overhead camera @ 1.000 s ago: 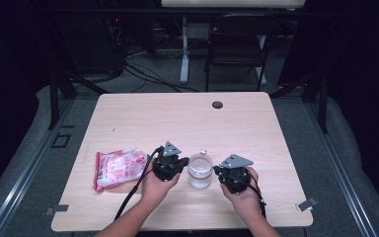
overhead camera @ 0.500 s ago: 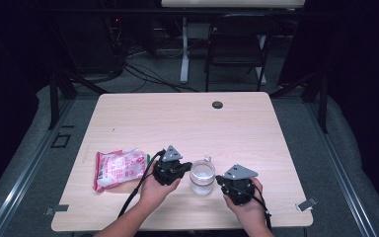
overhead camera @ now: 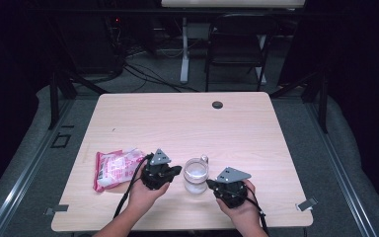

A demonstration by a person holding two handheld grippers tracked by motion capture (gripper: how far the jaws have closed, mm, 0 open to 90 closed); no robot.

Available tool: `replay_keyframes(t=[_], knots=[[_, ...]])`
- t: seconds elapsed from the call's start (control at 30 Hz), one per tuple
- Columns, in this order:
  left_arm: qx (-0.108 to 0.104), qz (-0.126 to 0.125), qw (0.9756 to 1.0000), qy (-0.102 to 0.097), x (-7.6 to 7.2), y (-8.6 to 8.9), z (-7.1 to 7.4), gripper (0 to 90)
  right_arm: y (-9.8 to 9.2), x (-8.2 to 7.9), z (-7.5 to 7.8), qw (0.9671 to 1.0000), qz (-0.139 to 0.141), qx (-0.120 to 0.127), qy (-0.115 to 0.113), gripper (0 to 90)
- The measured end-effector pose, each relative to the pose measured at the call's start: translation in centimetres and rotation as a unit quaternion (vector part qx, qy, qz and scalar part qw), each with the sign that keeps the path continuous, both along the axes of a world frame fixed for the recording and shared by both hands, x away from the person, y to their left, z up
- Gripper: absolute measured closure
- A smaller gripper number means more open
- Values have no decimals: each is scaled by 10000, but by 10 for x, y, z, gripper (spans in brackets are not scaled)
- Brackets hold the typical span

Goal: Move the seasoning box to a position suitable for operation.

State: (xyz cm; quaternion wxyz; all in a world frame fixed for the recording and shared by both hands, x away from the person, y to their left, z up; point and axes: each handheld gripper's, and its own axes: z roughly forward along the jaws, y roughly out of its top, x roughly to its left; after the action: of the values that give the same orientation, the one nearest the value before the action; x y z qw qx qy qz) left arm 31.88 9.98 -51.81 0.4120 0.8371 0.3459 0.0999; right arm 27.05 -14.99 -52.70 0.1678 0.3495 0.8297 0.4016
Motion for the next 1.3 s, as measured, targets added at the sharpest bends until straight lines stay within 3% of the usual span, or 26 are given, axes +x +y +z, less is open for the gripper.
replay_keyframes(t=[0.1, 0.27, 0.47, 0.57, 0.67, 1.0, 1.07, 1.2, 1.3], knots=[[37, 25, 10000, -70, -7, 4, 0, 888, 7, 5, -3, 9996, 231, 112, 87, 892], [-6, 112, 9999, -73, -13, 11, -4, 884, 11, 7, -4, 9993, 359, 30, 43, 891], [-69, 167, 9998, -72, -19, 16, -7, 871, 0, 13, 0, 9996, -3, -98, -276, 889], [-109, 204, 9997, -70, -23, 17, -8, 858, -6, 31, -3, 9994, -243, 42, -252, 875], [-96, 231, 9997, -52, -27, 21, -9, 847, -9, 49, -10, 9993, -340, 27, -141, 852], [-37, 416, 9991, -117, -35, 38, -10, 787, -6, 76, -24, 9993, -357, -55, 16, 694], [-44, 437, 9989, -153, -36, 39, -10, 770, -4, 81, -27, 9995, -305, 59, 71, 692], [-104, 451, 9988, -185, -39, 41, -10, 733, 2, 85, -29, 9996, -289, 26, 8, 729], [-90, 450, 9986, -263, -42, 41, -10, 708, 7, 87, -30, 9997, -232, -74, -49, 806]])
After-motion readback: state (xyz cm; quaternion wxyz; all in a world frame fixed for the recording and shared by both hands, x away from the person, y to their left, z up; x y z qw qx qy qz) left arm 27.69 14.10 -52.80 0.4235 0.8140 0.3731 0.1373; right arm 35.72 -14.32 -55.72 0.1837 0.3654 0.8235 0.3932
